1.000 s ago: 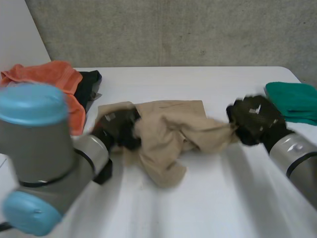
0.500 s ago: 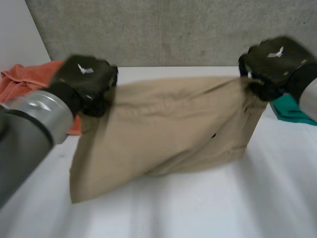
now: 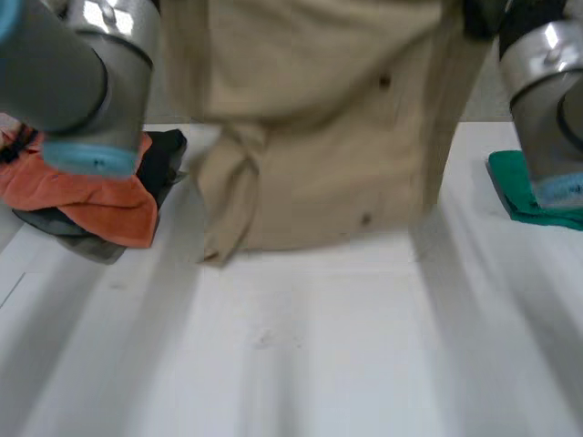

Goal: Fold the laundry.

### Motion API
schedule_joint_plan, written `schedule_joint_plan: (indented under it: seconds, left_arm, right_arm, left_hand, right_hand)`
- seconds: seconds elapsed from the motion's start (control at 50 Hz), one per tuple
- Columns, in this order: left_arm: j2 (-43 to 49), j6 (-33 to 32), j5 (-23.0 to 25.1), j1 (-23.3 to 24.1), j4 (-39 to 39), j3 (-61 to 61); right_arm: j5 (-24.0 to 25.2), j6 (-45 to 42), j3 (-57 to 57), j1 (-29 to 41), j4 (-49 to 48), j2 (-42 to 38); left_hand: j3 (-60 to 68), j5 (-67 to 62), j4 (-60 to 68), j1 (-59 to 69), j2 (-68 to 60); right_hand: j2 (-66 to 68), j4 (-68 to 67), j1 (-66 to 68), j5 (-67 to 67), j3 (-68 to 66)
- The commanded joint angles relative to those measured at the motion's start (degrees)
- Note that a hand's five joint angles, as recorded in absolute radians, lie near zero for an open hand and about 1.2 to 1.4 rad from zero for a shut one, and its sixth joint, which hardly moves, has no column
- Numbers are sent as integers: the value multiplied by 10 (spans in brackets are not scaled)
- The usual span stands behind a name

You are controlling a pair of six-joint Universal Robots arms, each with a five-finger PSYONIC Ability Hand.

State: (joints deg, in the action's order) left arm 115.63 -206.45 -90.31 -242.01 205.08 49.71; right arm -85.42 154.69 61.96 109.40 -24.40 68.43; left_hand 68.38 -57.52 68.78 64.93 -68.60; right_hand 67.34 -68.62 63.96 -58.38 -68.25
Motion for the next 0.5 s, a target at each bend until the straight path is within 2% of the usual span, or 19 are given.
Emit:
schedule_joint_plan:
  seconds: [0.02, 0.12, 0.22, 0.36, 0.5]
  left_arm:
    - [-42, 3, 8, 4, -35, 73]
    - [-56, 5, 8, 7, -83, 165]
    - [-68, 8, 7, 14, -150, 286]
    - [-51, 7, 2, 29, -217, 418]
    - [-52, 10, -1, 47, -225, 482]
  right_arm:
    - [4, 5, 9, -2, 21, 24]
    - [28, 1, 53, -1, 153, 7]
    - [28, -31, 122, 0, 232, -15]
    - [30, -112, 230, -1, 255, -36]
    - [33, -149, 293, -8, 262, -32]
  left_hand:
    - [116, -125, 112, 151, -114]
    - [116, -125, 112, 151, -114]
    - [116, -125, 112, 151, -114]
    - [116, -125, 112, 151, -114]
    - [116, -125, 112, 151, -114]
  right_hand:
    - [127, -114, 160, -116, -118]
    - [127, -114, 160, -116, -118]
    - [127, -114, 160, -116, -118]
    - [127, -114, 160, -116, -118]
    - [127, -114, 160, -116, -118]
